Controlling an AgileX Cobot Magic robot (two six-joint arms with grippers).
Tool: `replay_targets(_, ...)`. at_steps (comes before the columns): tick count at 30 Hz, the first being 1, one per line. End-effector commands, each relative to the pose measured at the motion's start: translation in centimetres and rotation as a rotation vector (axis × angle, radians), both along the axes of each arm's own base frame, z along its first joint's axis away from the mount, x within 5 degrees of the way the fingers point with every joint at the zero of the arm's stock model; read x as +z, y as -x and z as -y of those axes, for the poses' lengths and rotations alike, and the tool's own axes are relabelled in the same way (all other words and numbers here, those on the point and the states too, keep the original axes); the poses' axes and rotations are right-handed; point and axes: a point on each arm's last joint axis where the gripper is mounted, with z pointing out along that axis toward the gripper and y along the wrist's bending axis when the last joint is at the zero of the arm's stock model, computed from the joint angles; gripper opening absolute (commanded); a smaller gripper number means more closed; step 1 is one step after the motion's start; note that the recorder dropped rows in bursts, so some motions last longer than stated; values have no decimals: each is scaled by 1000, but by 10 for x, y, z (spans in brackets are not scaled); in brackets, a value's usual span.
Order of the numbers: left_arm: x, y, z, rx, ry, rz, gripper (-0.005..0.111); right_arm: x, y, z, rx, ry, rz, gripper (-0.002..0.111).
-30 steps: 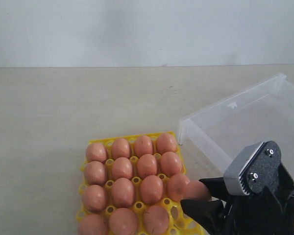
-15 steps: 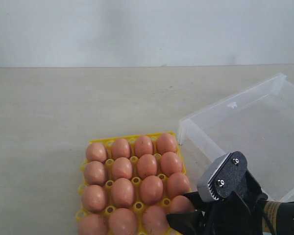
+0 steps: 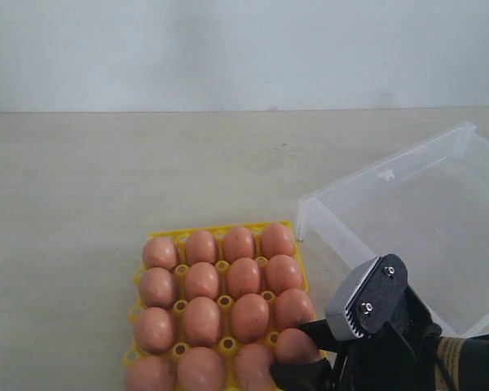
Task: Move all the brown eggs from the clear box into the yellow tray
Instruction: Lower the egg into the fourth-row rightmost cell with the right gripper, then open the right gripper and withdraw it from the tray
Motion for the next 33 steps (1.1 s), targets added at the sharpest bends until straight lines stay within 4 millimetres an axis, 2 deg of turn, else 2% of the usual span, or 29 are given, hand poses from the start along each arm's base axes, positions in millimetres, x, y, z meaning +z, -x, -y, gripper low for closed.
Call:
replay_targets(1, -1, 0, 0, -4, -4, 2, 4, 0, 0, -1, 0, -9, -11, 57)
replay_targets(12, -1, 0, 0, -4, -4, 2, 4, 6, 0, -1, 6, -22, 17, 57)
replay_targets(25, -1, 0, 0, -4, -4, 2, 4, 31, -5, 4, -94, -98, 123, 57)
replay_targets(29, -1, 0, 0, -4, -4, 2, 4, 49, -3, 5, -90, -160, 203, 56)
replay_targets(31, -1, 0, 0, -4, -4, 2, 4, 66, -2, 4, -79, -238, 289, 51)
replay_targets(33, -1, 0, 0, -4, -4, 2, 4, 92, -3, 2, -65, -321, 421, 31)
